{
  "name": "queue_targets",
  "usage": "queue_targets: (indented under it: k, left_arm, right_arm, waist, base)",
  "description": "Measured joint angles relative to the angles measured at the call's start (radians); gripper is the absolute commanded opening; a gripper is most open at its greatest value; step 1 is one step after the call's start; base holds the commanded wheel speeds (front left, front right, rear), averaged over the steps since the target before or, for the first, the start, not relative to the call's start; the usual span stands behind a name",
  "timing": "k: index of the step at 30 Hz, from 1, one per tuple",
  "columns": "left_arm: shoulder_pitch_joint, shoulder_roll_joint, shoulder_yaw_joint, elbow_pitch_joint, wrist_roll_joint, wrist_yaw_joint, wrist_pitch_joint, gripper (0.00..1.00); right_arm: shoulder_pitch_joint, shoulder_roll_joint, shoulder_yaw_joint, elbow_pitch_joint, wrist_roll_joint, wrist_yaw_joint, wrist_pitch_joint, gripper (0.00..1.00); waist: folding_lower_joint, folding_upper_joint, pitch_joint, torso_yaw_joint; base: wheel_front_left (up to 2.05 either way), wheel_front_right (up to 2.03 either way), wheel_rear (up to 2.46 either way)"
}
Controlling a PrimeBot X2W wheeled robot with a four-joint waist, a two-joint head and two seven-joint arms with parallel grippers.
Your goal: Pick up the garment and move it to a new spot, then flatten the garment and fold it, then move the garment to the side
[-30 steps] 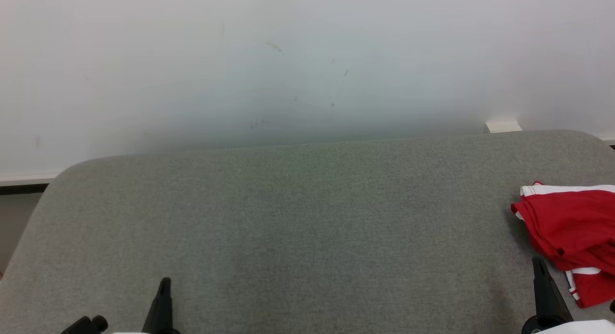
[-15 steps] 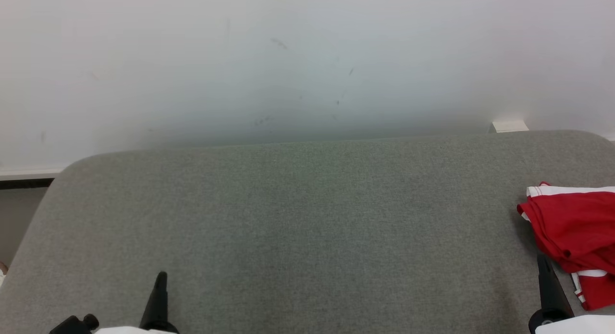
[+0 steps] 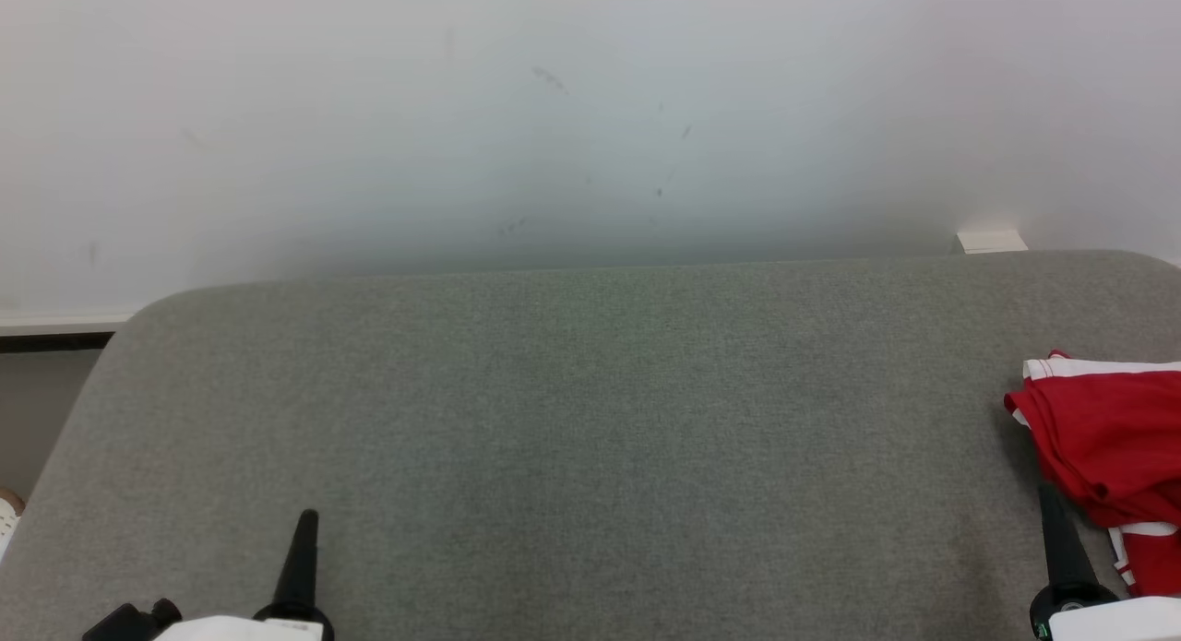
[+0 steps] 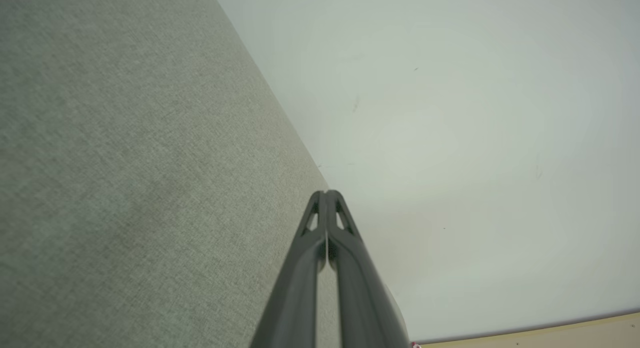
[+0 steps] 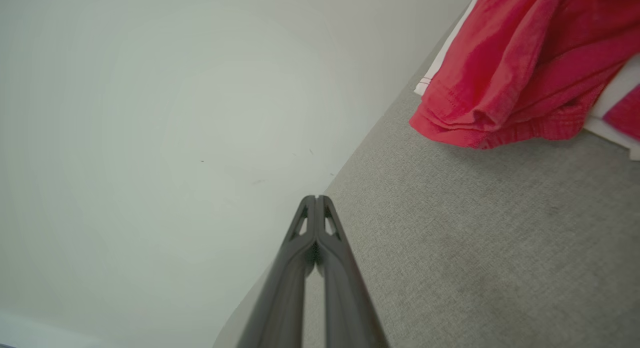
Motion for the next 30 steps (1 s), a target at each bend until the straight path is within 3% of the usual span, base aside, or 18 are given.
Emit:
queue_targets:
  k: [30]
  left_arm:
    - [-0.025, 0.001, 0.027, -0.011, -0.275, -0.009, 0.071, 0.0]
  right_arm:
    - [-0.017, 0.022, -0.048, -0.002, 0.231, 0.0, 0.071, 0.0]
  waist:
    - [0.0, 0.0, 0.014, 0.029]
  base:
    - [0.0, 0.0, 0.0]
